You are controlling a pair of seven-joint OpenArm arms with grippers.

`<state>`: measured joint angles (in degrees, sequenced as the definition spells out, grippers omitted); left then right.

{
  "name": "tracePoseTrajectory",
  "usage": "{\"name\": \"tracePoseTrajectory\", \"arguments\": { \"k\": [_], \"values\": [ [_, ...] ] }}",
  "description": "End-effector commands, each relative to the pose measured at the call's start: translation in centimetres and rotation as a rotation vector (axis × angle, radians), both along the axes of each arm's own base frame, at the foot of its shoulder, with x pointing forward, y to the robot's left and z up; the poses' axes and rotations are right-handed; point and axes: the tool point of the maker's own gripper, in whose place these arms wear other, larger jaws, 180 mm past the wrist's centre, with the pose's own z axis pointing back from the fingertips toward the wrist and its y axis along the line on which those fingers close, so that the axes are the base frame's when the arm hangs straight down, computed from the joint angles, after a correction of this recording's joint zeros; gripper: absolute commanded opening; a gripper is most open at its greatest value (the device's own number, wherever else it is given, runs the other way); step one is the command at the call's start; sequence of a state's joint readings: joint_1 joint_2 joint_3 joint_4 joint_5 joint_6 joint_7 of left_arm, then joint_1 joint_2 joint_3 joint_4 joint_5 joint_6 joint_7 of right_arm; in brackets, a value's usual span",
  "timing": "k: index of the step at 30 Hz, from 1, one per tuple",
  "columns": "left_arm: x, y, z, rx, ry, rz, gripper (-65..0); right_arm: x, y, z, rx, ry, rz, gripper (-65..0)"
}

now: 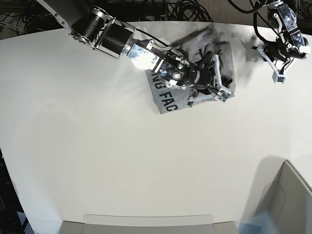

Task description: Fold the T-shirt properly

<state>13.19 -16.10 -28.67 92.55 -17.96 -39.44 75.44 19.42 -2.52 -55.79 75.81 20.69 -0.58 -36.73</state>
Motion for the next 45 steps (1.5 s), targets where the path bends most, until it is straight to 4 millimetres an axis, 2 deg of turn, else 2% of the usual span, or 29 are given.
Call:
{"name": "tracePoseTrajectory", "arguments": {
  "k": [1,6,10,13,14,16,19,21,25,29,32,37,41,45],
  "values": [
    [-0.1,-1.2,-0.3,-0.044,0.000,-0.013,-54.7,0.7,0.7,2.0,0.055,-0.042,0.001,-64.0],
    [-0.2,-1.2,-0.3,-0.044,0.001,-0.013,-54.7,0.6,0.3,2.0,0.054,-0.038,0.001,-64.0],
    [-0.2,-1.2,-0.4,-0.045,0.001,-0.012,-54.7,1.0,1.7,2.8,0.069,-0.049,0.008,-63.9],
    [-0.3,-1.2,-0.4,-0.045,0.005,-0.012,-54.7,3.0,3.0,2.0,0.018,-0.049,-0.006,-64.0],
    [-0.3,-1.2,-0.4,-0.045,0.006,-0.012,-54.7,4.4,2.1,0.4,-0.039,-0.044,-0.029,-64.0],
    [-0.4,-1.4,-0.5,-0.051,0.011,-0.010,-54.7,6.7,1.2,-0.3,-0.055,-0.065,-0.058,-64.0],
    [-0.5,-2.3,-0.8,-0.072,0.010,-0.003,-54.7,7.5,2.4,1.1,0.042,-0.061,-0.063,-63.9],
    [-0.9,-2.5,-1.0,-0.077,0.018,-0.003,-54.7,8.3,2.5,2.0,0.057,-0.015,-0.075,-64.0],
    [-1.3,-2.5,-1.2,-0.076,0.023,-0.003,-54.7,7.1,2.9,2.5,0.061,0.077,-0.059,-64.0],
    [-1.1,-2.5,-1.1,-0.078,0.018,-0.002,-54.7,3.7,3.3,2.6,0.030,0.150,0.012,-64.0],
    [-1.0,-2.5,-1.1,-0.078,0.016,-0.003,-54.7,2.0,3.1,2.9,0.035,0.143,0.050,-64.0],
    [-1.0,-2.5,-1.1,-0.078,0.016,-0.003,-54.7,-1.1,5.3,4.8,0.094,0.073,0.254,-64.0],
    [-1.0,-2.6,-1.1,-0.079,0.015,-0.002,-54.7,0.3,5.4,4.7,0.134,0.067,0.192,-64.0],
    [-1.1,-2.6,-1.1,-0.079,0.018,-0.002,-54.7,3.2,4.8,3.7,0.141,0.062,0.024,-64.0]
  ]
}}
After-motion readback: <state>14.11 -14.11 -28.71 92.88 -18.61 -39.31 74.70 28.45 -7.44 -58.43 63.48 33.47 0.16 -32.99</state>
